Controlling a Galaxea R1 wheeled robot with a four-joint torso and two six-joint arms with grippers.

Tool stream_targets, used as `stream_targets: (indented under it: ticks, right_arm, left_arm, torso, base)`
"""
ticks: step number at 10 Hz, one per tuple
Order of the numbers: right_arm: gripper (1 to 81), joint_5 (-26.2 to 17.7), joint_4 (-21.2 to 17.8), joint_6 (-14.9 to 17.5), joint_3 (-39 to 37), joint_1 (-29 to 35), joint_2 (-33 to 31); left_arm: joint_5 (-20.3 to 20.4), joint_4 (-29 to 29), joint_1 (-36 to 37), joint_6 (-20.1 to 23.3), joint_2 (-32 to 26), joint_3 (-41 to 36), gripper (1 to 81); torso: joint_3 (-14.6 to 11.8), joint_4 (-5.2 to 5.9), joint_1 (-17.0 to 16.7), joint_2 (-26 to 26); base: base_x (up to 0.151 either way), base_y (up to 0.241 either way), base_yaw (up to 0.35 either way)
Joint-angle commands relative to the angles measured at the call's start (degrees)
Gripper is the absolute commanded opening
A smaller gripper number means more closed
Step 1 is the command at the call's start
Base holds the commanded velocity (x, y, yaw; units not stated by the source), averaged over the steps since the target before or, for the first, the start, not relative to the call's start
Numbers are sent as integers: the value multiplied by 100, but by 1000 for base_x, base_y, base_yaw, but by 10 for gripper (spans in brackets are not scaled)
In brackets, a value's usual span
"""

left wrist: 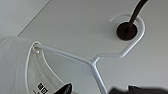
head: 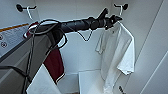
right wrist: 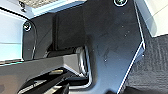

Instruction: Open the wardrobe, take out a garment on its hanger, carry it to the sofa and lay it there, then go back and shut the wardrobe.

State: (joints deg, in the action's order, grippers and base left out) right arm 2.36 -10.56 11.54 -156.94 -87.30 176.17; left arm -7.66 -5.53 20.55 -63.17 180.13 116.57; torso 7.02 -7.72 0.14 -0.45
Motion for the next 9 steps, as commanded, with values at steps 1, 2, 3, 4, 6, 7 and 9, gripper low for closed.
stream_targets:
  ticks: [1, 2, 3, 4, 6, 7, 9]
  right_arm:
    - [811, -265, -61, -3, 24, 155, 9]
    - [811, -210, -61, -3, 24, 155, 26]
    - [811, -210, -69, -3, 33, 155, 35]
    - [811, -210, -61, 6, 33, 164, 53]
    - [811, -201, -61, 5, 33, 137, 70]
    - [811, -201, -69, 6, 33, 129, 70]
    - [811, -201, -78, -3, 33, 120, 70]
  left_arm:
    - [305, -9, 1104, -20, 215, 295, 811]
    - [414, -27, 1104, -20, 313, 367, 811]
    - [414, -44, 1104, -20, 393, 393, 811]
    - [423, -53, 1095, -11, 419, 393, 811]
    - [474, -150, 1078, -11, 487, 524, 811]
    - [651, -176, 1051, -11, 487, 578, 811]
    - [660, -229, 999, -3, 487, 578, 811]
  torso:
    - [0, 0, 0, 0]
    - [0, 0, 2, 2]
    - [0, 0, 0, 2]
    - [0, 0, 0, 0]
    - [0, 0, 0, 0]
    - [0, 0, 2, 2]
    - [0, 0, 2, 2]
  base:
    - [0, 0, 0]
    - [0, 0, 0]
    - [0, 0, 0]
    - [0, 0, 0]
    - [0, 0, 0]
    - [0, 0, 0]
    - [0, 0, 0]
